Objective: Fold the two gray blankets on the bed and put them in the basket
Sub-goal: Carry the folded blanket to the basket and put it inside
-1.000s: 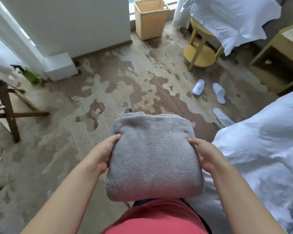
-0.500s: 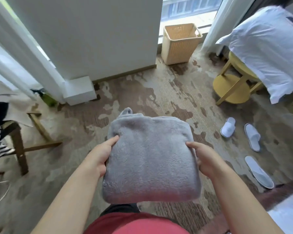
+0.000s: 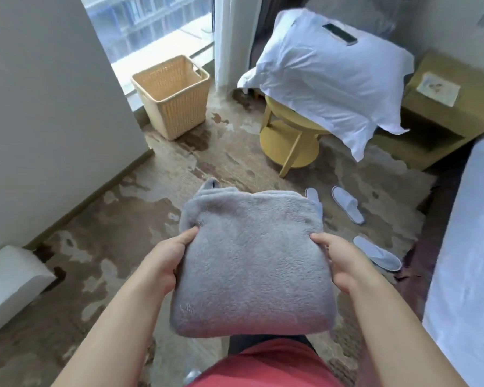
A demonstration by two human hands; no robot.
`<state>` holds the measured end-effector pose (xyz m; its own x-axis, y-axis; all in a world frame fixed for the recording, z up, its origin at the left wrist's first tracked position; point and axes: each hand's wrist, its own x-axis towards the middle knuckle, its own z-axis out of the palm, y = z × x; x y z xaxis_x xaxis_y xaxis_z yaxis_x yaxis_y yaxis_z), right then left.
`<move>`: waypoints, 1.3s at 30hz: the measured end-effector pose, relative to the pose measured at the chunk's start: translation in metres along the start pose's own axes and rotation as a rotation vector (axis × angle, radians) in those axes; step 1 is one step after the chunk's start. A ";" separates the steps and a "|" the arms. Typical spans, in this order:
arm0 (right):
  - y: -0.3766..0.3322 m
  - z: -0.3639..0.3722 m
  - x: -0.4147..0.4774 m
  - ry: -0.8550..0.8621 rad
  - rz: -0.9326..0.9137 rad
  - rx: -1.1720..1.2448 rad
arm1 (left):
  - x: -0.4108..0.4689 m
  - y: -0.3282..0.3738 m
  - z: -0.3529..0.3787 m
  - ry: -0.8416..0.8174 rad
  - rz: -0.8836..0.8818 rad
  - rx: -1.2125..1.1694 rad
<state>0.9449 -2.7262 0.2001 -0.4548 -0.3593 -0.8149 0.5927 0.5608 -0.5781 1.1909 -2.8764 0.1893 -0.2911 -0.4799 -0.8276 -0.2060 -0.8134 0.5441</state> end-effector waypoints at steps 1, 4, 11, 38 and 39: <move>-0.020 0.008 0.018 0.011 0.003 0.017 | 0.019 0.022 0.010 0.004 -0.003 0.019; -0.096 0.040 0.078 0.015 -0.015 0.006 | 0.072 0.093 0.030 0.044 0.034 0.008; -0.264 0.154 0.159 -0.126 -0.082 -0.143 | 0.128 0.242 0.005 0.155 0.111 -0.136; -0.640 0.501 0.459 -0.107 0.023 -0.135 | 0.512 0.705 -0.076 0.152 -0.027 -0.175; -0.656 0.516 0.477 -0.128 0.030 -0.172 | 0.527 0.715 -0.078 0.163 -0.024 -0.195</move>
<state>0.6818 -3.6501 0.1691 -0.3440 -0.4259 -0.8368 0.4777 0.6878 -0.5465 0.9634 -3.7366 0.1317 -0.1302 -0.4932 -0.8601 -0.0224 -0.8658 0.4998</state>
